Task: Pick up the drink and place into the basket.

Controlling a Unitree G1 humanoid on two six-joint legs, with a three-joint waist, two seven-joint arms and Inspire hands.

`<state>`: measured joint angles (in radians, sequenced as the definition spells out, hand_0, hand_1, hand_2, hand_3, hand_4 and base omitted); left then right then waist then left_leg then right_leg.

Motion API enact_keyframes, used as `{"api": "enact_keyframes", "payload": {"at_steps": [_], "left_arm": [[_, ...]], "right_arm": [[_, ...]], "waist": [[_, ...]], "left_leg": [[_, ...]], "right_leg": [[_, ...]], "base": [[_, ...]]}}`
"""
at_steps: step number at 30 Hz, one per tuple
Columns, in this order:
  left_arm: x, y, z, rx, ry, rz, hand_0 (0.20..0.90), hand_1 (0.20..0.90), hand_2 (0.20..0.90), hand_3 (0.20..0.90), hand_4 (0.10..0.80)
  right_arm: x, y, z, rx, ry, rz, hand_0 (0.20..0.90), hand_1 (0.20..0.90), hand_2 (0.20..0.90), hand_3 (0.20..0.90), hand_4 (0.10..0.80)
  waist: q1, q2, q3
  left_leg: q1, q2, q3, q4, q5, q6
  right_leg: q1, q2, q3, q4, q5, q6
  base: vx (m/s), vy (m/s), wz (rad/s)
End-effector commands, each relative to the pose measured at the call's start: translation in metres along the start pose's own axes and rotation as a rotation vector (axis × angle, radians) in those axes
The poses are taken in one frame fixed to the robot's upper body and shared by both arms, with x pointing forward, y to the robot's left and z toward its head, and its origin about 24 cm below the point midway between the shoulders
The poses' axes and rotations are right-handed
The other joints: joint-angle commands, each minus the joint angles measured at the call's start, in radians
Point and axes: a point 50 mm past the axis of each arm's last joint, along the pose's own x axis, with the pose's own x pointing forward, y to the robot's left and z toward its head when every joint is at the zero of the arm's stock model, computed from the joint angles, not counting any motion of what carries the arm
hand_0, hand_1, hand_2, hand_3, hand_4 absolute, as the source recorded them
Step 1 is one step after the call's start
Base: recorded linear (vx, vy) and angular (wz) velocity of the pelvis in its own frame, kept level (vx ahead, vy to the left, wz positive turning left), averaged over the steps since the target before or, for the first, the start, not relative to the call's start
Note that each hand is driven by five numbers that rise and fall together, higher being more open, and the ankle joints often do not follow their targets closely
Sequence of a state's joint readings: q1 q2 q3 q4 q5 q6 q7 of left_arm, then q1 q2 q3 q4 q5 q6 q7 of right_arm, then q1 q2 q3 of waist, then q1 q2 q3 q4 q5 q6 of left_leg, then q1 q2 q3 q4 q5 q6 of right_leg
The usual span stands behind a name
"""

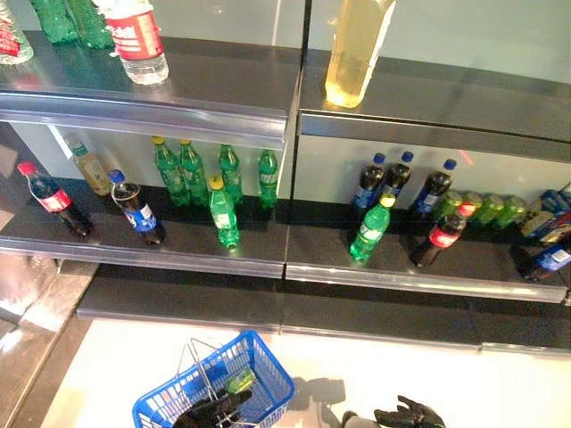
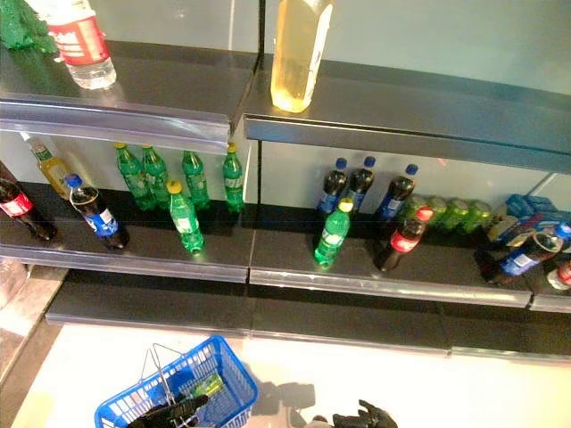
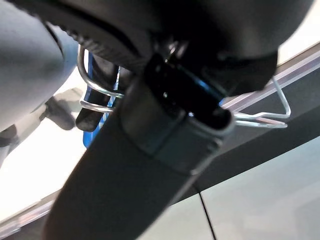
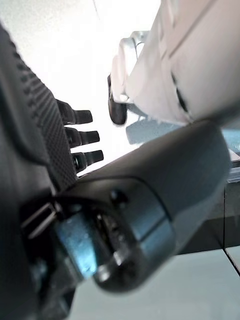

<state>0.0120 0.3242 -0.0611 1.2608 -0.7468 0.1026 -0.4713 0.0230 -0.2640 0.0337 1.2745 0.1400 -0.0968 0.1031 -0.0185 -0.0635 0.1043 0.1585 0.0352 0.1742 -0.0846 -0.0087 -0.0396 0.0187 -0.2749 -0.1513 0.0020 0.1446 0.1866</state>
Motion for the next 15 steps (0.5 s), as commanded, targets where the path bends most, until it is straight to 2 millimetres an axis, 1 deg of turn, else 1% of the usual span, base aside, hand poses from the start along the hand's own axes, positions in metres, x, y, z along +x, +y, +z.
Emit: {"api": "enact_keyframes", "payload": {"at_steps": [1,2,3,4,5,6,7,8,10,13,15], "left_arm": [[0.012,-0.043,0.054,0.077,-0.185,-0.232,0.300,0.300,0.300,0.200,0.100],[0.011,-0.042,0.056,0.059,-0.198,-0.221,0.300,0.300,0.300,0.200,0.100],[0.011,-0.039,0.054,0.033,-0.202,-0.198,0.300,0.300,0.300,0.200,0.100],[0.011,-0.038,0.051,0.031,-0.195,-0.195,0.300,0.300,0.300,0.200,0.100],[0.011,-0.038,0.048,0.025,-0.186,-0.211,0.300,0.300,0.300,0.200,0.100],[0.012,-0.040,0.045,0.047,-0.170,-0.227,0.300,0.300,0.300,0.200,0.100],[0.012,-0.040,0.044,0.053,-0.168,-0.227,0.300,0.300,0.300,0.200,0.100],[0.013,-0.041,0.042,0.060,-0.167,-0.225,0.300,0.300,0.300,0.200,0.100],[0.016,-0.047,0.039,0.042,-0.174,-0.231,0.300,0.300,0.300,0.200,0.100],[0.018,-0.051,0.038,0.059,-0.163,-0.246,0.300,0.300,0.300,0.200,0.100],[0.017,-0.050,0.037,0.059,-0.162,-0.243,0.300,0.300,0.300,0.200,0.100]], "right_arm": [[0.001,-0.011,0.017,-0.002,-0.052,-0.022,0.900,0.900,0.900,0.900,0.800],[0.002,-0.009,0.020,-0.019,-0.054,-0.006,0.900,0.900,0.900,0.900,0.800],[0.002,-0.006,0.021,-0.040,-0.047,0.003,0.900,0.900,0.900,0.900,0.800],[0.003,-0.002,0.020,-0.047,-0.042,0.009,0.900,0.900,0.900,0.900,0.800],[0.003,-0.001,0.022,-0.053,-0.046,0.017,0.900,0.900,0.900,0.900,0.800],[0.003,-0.003,0.024,-0.052,-0.044,0.006,0.900,0.900,0.900,0.900,0.800],[0.003,-0.004,0.024,-0.048,-0.044,0.001,0.900,0.900,0.900,0.900,0.800],[0.003,-0.006,0.024,-0.036,-0.039,-0.014,0.900,0.900,0.900,0.900,0.800],[0.003,-0.012,0.025,-0.042,-0.023,-0.040,0.900,0.900,0.900,0.900,0.800],[0.002,-0.015,0.018,-0.033,-0.021,-0.053,0.900,0.900,0.900,0.900,0.800],[0.001,-0.017,0.017,-0.034,-0.026,-0.058,0.900,0.900,0.900,0.900,0.800]], "waist": [[0.022,0.036,0.005],[0.031,0.039,0.003],[0.035,0.037,-0.005],[0.037,0.034,-0.011],[0.040,0.032,-0.017],[0.042,0.029,-0.022],[0.042,0.029,-0.022],[0.042,0.029,-0.023],[0.042,0.034,-0.028],[0.044,0.038,-0.029],[0.041,0.040,-0.028]], "left_leg": [[-0.030,0.014,0.028,0.059,-0.039,0.023],[-0.036,0.037,0.038,0.064,-0.033,0.009],[-0.031,0.049,0.051,0.057,-0.023,-0.003],[-0.027,0.062,0.055,0.056,-0.015,-0.012],[-0.027,0.080,0.064,0.060,-0.010,-0.021],[-0.030,0.104,0.076,0.066,0.004,-0.035],[-0.030,0.109,0.077,0.066,0.007,-0.038],[-0.031,0.120,0.079,0.067,0.014,-0.044],[-0.032,0.147,0.096,0.050,0.041,-0.064],[-0.035,0.158,0.117,0.034,0.061,-0.073],[-0.035,0.157,0.116,0.033,0.060,-0.073]], "right_leg": [[-0.075,-0.041,0.021,0.164,0.015,0.004],[-0.046,-0.033,-0.024,0.124,-0.034,0.000],[-0.023,-0.027,-0.048,0.090,-0.035,0.000],[-0.012,-0.014,-0.050,0.076,-0.043,0.003],[0.000,0.001,-0.056,0.060,-0.060,-0.004],[0.022,0.019,-0.065,0.039,-0.071,-0.016],[0.026,0.023,-0.066,0.035,-0.071,-0.018],[0.035,0.031,-0.069,0.025,-0.072,-0.022],[0.057,0.043,-0.093,-0.008,-0.070,-0.031],[0.081,0.042,-0.130,-0.028,-0.066,-0.033],[0.080,0.040,-0.135,-0.024,-0.068,-0.034]], "base": [[0.052,-0.366,-0.05],[0.061,-0.375,-0.11],[0.080,-0.319,0.02],[0.101,-0.290,0.09],[0.112,-0.274,0.12],[0.088,-0.212,0.12],[0.070,-0.147,0.13],[0.033,-0.086,0.07],[0.035,-0.070,0.02],[0.066,-0.017,0.13],[0.064,0.023,0.09]]}}
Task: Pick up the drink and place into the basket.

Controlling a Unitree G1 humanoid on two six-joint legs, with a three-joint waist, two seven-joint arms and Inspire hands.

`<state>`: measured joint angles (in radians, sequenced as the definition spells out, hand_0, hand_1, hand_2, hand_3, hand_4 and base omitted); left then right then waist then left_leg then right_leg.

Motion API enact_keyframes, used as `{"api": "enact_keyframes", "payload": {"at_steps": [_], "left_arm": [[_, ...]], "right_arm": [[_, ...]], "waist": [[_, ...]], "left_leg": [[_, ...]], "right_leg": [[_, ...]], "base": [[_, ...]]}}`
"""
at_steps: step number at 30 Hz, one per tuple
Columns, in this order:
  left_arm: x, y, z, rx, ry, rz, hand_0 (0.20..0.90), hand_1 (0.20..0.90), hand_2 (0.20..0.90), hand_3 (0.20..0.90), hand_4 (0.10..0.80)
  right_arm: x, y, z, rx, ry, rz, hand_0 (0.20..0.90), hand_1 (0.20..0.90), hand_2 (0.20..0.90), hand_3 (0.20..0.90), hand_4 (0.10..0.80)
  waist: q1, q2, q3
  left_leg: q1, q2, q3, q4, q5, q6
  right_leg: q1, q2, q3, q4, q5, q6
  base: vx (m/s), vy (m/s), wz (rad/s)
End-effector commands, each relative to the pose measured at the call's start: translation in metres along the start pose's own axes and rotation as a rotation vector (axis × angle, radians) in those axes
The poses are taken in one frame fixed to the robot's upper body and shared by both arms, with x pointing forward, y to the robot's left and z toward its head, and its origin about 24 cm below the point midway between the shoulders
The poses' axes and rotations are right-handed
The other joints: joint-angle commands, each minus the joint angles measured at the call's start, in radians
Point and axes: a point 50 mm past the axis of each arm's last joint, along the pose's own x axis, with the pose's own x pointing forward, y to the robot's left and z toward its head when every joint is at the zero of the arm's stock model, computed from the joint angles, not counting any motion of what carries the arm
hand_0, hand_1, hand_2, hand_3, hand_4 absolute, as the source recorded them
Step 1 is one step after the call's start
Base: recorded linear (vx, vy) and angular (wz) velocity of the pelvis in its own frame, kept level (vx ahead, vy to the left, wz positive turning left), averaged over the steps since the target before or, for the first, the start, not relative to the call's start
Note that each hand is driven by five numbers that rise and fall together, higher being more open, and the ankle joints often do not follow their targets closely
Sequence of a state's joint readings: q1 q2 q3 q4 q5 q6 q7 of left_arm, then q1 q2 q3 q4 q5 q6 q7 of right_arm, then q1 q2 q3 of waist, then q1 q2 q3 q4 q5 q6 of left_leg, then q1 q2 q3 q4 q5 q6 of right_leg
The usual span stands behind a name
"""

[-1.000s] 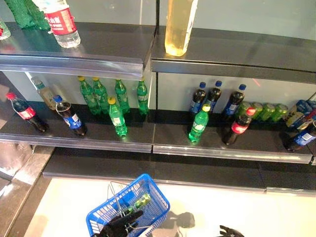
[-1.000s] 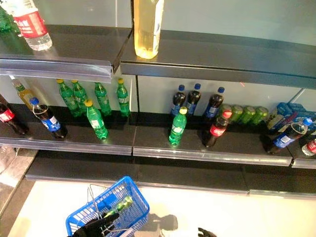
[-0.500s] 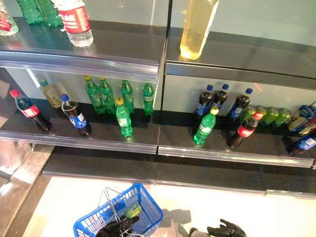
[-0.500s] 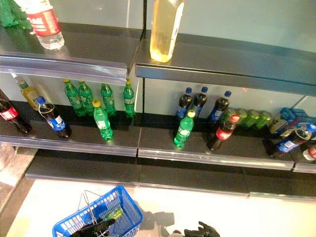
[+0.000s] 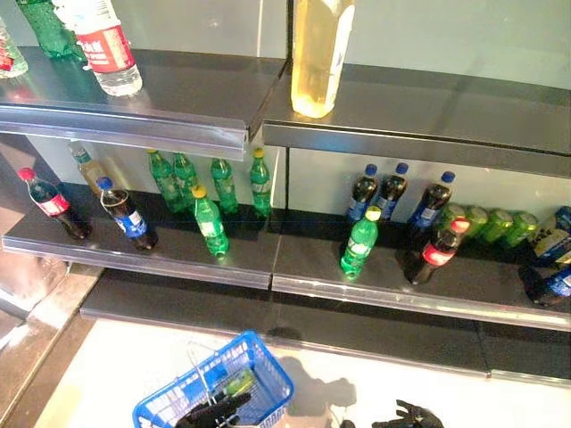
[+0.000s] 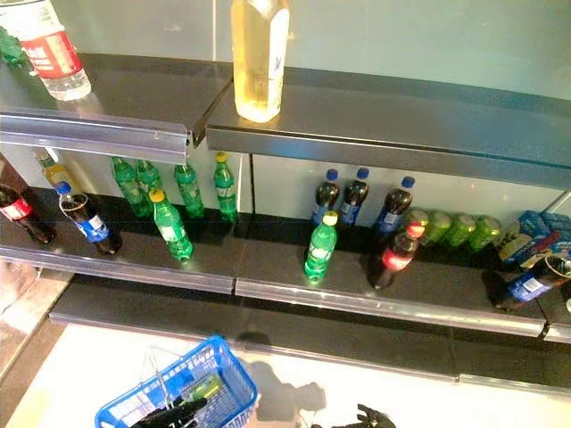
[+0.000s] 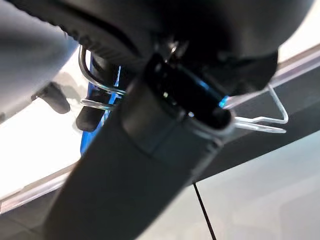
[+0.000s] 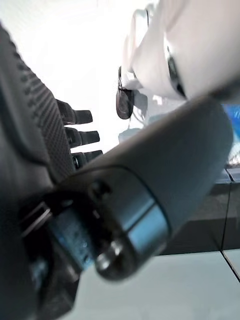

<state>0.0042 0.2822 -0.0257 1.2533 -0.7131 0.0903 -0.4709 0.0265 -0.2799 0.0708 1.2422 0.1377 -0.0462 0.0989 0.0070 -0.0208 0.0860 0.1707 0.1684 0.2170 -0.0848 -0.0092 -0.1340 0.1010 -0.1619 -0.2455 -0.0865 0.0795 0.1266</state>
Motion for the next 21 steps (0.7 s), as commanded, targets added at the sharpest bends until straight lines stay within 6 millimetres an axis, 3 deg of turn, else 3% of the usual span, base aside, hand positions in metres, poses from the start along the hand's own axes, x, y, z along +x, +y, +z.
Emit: {"api": "enact_keyframes", "payload": {"at_steps": [1,12,21], "left_arm": [[0.012,-0.036,0.042,0.056,-0.154,-0.208,0.300,0.300,0.300,0.200,0.100],[0.006,-0.023,0.034,0.036,-0.150,-0.187,0.300,0.300,0.300,0.200,0.100],[0.005,-0.022,0.036,0.041,-0.154,-0.187,0.300,0.300,0.300,0.200,0.100]], "right_arm": [[0.000,-0.017,0.014,0.006,-0.054,-0.062,0.900,0.900,0.900,0.900,0.800],[-0.001,-0.013,0.004,-0.011,-0.040,-0.034,0.900,0.900,0.900,0.900,0.800],[0.000,-0.016,0.011,-0.014,-0.044,-0.046,0.900,0.900,0.900,0.900,0.800]], "waist": [[0.010,0.003,-0.009],[0.014,0.019,-0.008],[0.021,0.023,0.003]], "left_leg": [[-0.046,0.016,0.060,0.027,0.059,0.022],[-0.029,-0.010,0.047,-0.002,0.039,0.033],[-0.040,-0.004,0.052,-0.002,0.038,0.031]], "right_leg": [[-0.012,-0.074,-0.037,0.074,-0.003,0.027],[-0.014,-0.092,-0.047,0.079,-0.009,0.047],[-0.031,-0.093,-0.053,0.072,-0.001,0.053]], "base": [[0.071,0.059,0.00],[0.054,0.037,0.04],[-0.009,-0.005,0.00]]}}
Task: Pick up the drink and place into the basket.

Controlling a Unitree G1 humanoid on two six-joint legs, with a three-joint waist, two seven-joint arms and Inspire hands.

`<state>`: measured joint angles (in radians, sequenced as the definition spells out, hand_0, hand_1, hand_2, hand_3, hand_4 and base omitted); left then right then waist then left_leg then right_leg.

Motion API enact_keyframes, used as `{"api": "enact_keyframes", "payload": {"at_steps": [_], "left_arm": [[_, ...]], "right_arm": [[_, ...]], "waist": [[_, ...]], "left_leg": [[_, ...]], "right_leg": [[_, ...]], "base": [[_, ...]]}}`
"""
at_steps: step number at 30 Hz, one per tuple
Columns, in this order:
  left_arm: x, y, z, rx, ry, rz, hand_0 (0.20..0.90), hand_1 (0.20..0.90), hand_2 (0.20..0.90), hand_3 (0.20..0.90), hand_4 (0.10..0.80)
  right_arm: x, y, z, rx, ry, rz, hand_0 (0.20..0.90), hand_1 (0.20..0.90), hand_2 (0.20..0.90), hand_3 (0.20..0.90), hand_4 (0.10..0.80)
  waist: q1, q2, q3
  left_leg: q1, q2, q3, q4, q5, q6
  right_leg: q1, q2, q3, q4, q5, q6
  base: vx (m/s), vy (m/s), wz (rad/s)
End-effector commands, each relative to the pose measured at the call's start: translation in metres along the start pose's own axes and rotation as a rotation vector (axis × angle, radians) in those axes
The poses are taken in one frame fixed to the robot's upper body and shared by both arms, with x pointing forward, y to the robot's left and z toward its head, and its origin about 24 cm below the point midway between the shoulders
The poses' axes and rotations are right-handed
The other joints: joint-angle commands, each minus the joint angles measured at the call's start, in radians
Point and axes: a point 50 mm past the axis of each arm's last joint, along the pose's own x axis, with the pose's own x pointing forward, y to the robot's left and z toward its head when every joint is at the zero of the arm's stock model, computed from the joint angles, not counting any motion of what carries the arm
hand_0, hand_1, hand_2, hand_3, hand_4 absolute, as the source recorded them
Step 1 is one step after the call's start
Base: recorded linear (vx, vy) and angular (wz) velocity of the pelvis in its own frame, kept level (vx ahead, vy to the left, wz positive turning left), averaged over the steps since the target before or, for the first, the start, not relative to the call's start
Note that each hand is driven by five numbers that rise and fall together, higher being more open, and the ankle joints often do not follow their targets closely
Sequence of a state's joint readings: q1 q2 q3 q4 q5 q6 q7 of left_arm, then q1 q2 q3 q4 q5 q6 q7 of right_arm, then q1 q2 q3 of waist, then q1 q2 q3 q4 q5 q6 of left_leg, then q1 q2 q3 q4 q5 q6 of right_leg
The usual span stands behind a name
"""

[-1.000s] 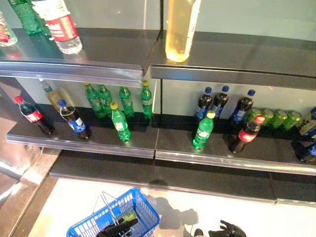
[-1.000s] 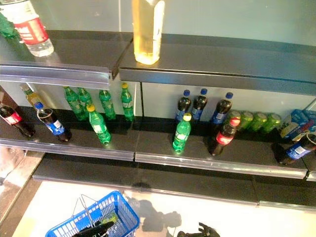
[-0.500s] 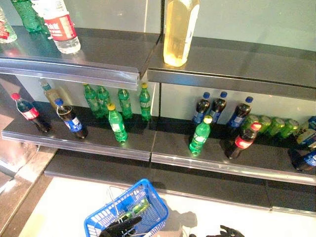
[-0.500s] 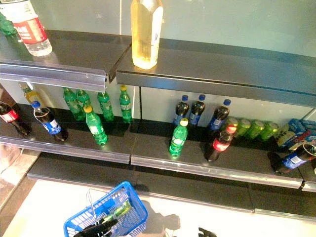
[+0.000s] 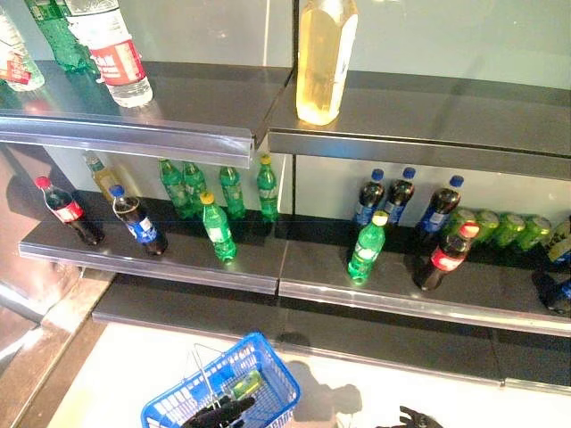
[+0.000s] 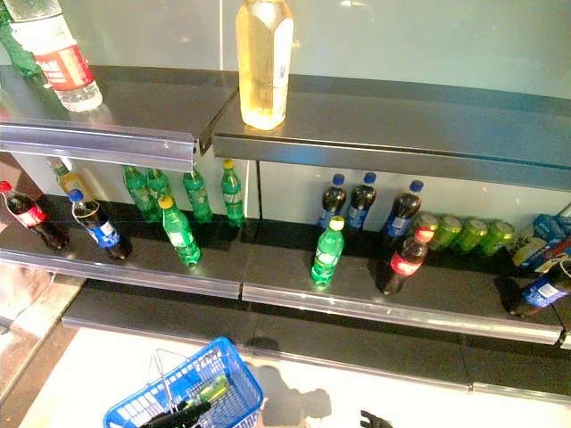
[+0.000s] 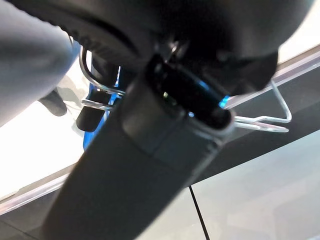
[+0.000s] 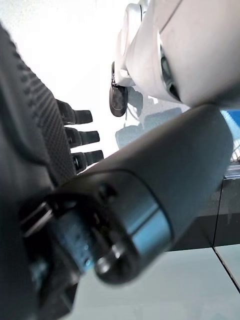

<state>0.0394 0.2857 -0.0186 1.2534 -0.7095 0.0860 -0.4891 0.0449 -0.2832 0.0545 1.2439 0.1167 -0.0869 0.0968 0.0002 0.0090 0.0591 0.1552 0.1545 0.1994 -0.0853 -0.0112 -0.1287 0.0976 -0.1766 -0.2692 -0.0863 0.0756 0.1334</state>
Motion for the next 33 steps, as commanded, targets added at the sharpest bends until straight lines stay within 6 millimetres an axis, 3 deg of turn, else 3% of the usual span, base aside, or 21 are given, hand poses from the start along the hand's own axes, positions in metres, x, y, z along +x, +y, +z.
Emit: {"api": "enact_keyframes", "payload": {"at_steps": [1,13,16,21,24,27,30,33], "left_arm": [[0.010,-0.031,0.046,0.057,-0.168,-0.194,0.300,0.300,0.300,0.200,0.100],[0.003,-0.016,0.047,0.073,-0.166,-0.143,0.300,0.300,0.300,0.200,0.100],[0.005,-0.022,0.051,0.077,-0.175,-0.164,0.300,0.300,0.300,0.200,0.100],[0.020,-0.073,0.095,0.111,-0.294,-0.273,0.300,0.300,0.300,0.200,0.100],[0.022,-0.082,0.101,0.117,-0.312,-0.287,0.300,0.300,0.300,0.200,0.100],[0.021,-0.094,0.117,0.116,-0.368,-0.315,0.300,0.300,0.300,0.200,0.100],[0.018,-0.101,0.131,0.095,-0.412,-0.326,0.300,0.300,0.300,0.200,0.100],[0.017,-0.097,0.132,0.080,-0.421,-0.325,0.300,0.300,0.300,0.200,0.100]], "right_arm": [[0.002,-0.014,0.014,-0.003,-0.023,-0.035,0.900,0.900,0.900,0.900,0.800],[-0.001,-0.020,0.003,-0.006,0.015,-0.046,0.900,0.900,0.900,0.900,0.800],[-0.002,-0.024,0.003,-0.007,0.013,-0.055,0.900,0.900,0.900,0.900,0.800],[0.005,-0.029,0.066,0.014,-0.139,-0.079,0.900,0.900,0.900,0.900,0.800],[0.005,-0.029,0.080,0.031,-0.178,-0.087,0.900,0.900,0.900,0.900,0.800],[0.003,-0.033,0.105,0.042,-0.279,-0.091,0.900,0.900,0.900,0.900,0.800],[-0.002,-0.037,0.128,0.075,-0.393,-0.085,0.900,0.900,0.900,0.900,0.800],[-0.006,-0.038,0.135,0.085,-0.483,-0.071,0.900,0.900,0.900,0.900,0.800]], "waist": [[0.028,-0.007,0.030],[0.019,-0.017,0.015],[0.005,-0.008,0.037],[-0.011,0.013,0.174],[-0.012,0.015,0.206],[-0.011,0.013,0.272],[-0.010,-0.002,0.316],[-0.003,-0.016,0.319]], "left_leg": [[-0.026,0.011,0.071,-0.002,0.040,0.025],[-0.006,0.015,0.080,-0.002,0.033,0.020],[-0.025,0.024,0.083,-0.002,0.044,0.014],[-0.180,0.043,0.091,-0.002,0.095,0.002],[-0.223,0.042,0.090,-0.002,0.106,0.004],[-0.324,0.050,0.074,0.073,0.122,0.003],[-0.443,0.066,0.020,0.272,0.069,-0.005],[-0.503,0.065,-0.027,0.392,0.013,-0.008]], "right_leg": [[-0.028,-0.078,-0.030,0.070,0.003,0.046],[-0.003,-0.067,-0.020,0.048,0.002,0.044],[-0.037,-0.066,-0.009,0.054,0.010,0.046],[-0.205,-0.079,0.005,0.053,0.076,0.057],[-0.249,-0.081,0.007,0.062,0.081,0.058],[-0.371,-0.075,0.029,0.193,0.040,0.040],[-0.473,-0.076,0.054,0.365,-0.031,0.017],[-0.522,-0.088,0.079,0.470,-0.085,0.004]], "base": [[-0.041,-0.017,0.00],[-0.002,-0.015,0.00],[-0.037,-0.002,-0.01],[-0.390,-0.003,-0.02],[-0.164,-0.007,0.13],[-0.221,0.011,-0.06],[-0.177,-0.030,0.02],[-0.089,-0.043,-0.03]]}}
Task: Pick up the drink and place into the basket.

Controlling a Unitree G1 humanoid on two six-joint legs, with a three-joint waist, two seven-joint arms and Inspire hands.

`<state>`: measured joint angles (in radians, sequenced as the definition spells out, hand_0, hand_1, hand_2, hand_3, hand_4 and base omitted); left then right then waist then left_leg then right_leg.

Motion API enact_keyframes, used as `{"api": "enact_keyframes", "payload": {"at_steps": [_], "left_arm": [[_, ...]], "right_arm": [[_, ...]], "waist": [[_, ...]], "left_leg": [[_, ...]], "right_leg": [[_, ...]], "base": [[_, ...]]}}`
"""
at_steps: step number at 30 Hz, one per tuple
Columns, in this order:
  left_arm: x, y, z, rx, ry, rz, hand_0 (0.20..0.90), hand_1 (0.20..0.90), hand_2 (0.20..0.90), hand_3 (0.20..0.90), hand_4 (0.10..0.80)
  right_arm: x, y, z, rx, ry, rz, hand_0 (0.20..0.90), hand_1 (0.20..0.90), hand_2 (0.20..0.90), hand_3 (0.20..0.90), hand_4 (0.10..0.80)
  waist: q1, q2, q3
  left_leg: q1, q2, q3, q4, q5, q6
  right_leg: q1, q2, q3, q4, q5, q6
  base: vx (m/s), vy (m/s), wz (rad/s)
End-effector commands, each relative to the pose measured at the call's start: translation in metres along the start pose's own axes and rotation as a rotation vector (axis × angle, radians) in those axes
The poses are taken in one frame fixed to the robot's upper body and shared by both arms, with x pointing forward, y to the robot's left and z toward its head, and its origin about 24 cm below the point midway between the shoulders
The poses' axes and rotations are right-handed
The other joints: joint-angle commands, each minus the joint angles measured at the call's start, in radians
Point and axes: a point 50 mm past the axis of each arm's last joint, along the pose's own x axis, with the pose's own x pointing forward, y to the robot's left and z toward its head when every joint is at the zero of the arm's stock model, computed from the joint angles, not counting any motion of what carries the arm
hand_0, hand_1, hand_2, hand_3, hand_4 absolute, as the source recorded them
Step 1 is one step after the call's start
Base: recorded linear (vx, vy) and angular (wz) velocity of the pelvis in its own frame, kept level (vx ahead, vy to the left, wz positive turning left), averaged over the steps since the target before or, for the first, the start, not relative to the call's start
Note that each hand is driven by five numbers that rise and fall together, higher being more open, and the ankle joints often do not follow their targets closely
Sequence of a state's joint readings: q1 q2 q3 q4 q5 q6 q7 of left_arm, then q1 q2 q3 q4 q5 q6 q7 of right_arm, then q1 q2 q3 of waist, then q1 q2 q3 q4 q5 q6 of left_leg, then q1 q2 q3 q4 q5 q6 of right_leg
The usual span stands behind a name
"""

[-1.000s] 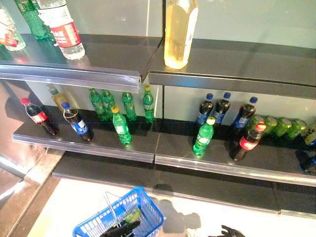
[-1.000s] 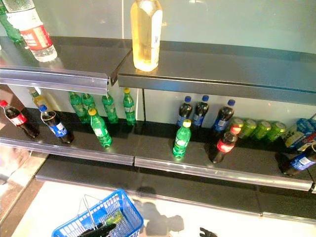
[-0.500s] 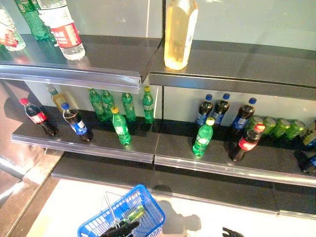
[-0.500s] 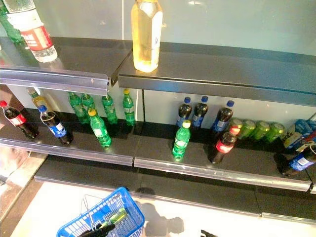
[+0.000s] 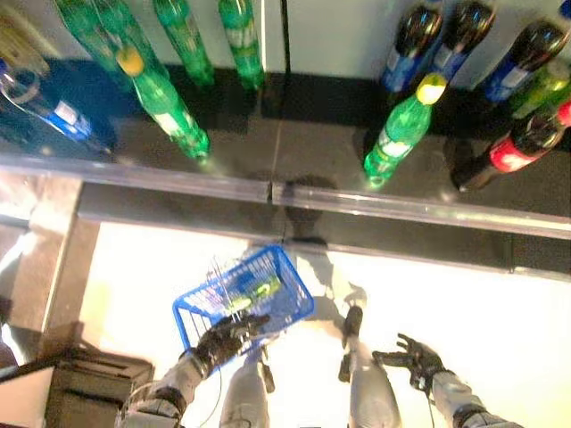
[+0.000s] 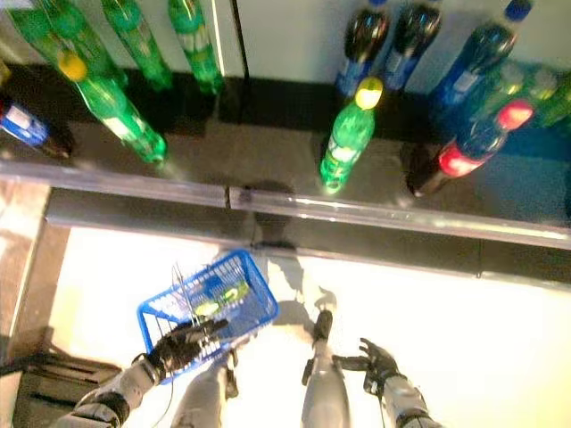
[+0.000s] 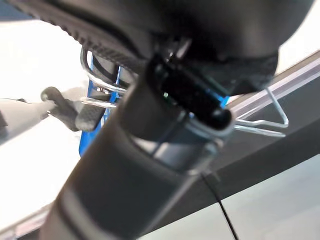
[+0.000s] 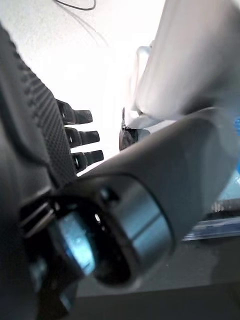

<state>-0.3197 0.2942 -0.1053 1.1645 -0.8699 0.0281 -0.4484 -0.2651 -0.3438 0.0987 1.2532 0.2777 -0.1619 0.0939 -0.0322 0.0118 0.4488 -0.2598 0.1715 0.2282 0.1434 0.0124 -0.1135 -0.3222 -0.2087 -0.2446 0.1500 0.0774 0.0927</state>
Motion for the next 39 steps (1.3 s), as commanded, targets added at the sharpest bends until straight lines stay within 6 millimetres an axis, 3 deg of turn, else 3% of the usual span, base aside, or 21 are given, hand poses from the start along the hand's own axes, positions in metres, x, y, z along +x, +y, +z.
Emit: {"api": "enact_keyframes", "payload": {"at_steps": [1,8,15,18,25,32,39], "left_arm": [[-0.012,0.013,0.002,-0.037,-0.074,-0.033,0.300,0.300,0.300,0.200,0.100],[-0.019,0.022,-0.007,-0.049,-0.049,-0.015,0.300,0.300,0.300,0.200,0.100],[-0.029,0.029,-0.013,-0.092,-0.062,0.008,0.300,0.300,0.300,0.200,0.100],[-0.033,0.033,-0.013,-0.158,-0.098,0.023,0.300,0.300,0.300,0.200,0.100],[-0.036,0.034,-0.019,-0.197,-0.111,0.021,0.300,0.300,0.300,0.200,0.100],[-0.037,0.034,-0.025,-0.200,-0.108,0.016,0.300,0.300,0.300,0.200,0.100],[-0.039,0.036,-0.029,-0.196,-0.097,0.021,0.300,0.300,0.300,0.200,0.100]], "right_arm": [[-0.008,-0.024,0.006,0.021,-0.127,-0.042,0.900,0.900,0.900,0.900,0.800],[-0.010,-0.014,0.040,0.057,-0.334,0.003,0.900,0.900,0.900,0.900,0.800],[-0.030,0.012,0.089,-0.066,-0.616,0.090,0.900,0.900,0.900,0.900,0.800],[-0.052,0.030,0.117,-0.254,-0.818,0.117,0.900,0.900,0.900,0.900,0.800],[-0.098,0.037,0.166,-0.413,-1.154,0.121,0.900,0.900,0.900,0.900,0.800],[-0.130,0.032,0.190,-0.421,-1.373,0.036,0.900,0.900,0.900,0.900,0.800],[-0.147,0.022,0.203,-0.394,-1.464,0.000,0.900,0.900,0.900,0.900,0.800]], "waist": [[0.033,-0.022,-0.072],[0.049,-0.039,-0.097],[0.036,-0.051,-0.108],[0.030,-0.061,-0.107],[0.023,-0.067,-0.098],[0.015,-0.061,-0.091],[0.011,-0.057,-0.079]], "left_leg": [[-0.106,0.049,-0.066,0.197,-0.026,-0.021],[-0.168,0.049,-0.110,0.333,-0.096,-0.006],[-0.155,0.045,-0.118,0.329,-0.097,0.000],[-0.148,0.047,-0.120,0.322,-0.094,0.000],[-0.132,0.054,-0.119,0.306,-0.089,-0.002],[-0.119,0.064,-0.116,0.291,-0.079,-0.007],[-0.104,0.072,-0.118,0.298,-0.080,-0.012]], "right_leg": [[-0.118,-0.063,0.056,0.269,-0.102,0.042],[-0.175,-0.080,0.080,0.420,-0.172,0.021],[-0.173,-0.072,0.099,0.427,-0.172,0.027],[-0.169,-0.075,0.102,0.419,-0.166,0.036],[-0.157,-0.072,0.105,0.401,-0.162,0.050],[-0.145,-0.072,0.105,0.390,-0.157,0.056],[-0.127,-0.073,0.105,0.392,-0.159,0.057]], "base": [[-0.046,-0.041,0.01],[0.019,-0.011,0.03],[0.033,-0.013,0.01],[0.003,-0.020,0.02],[-0.005,-0.020,0.07],[0.000,0.000,0.00],[0.010,0.003,0.01]]}}
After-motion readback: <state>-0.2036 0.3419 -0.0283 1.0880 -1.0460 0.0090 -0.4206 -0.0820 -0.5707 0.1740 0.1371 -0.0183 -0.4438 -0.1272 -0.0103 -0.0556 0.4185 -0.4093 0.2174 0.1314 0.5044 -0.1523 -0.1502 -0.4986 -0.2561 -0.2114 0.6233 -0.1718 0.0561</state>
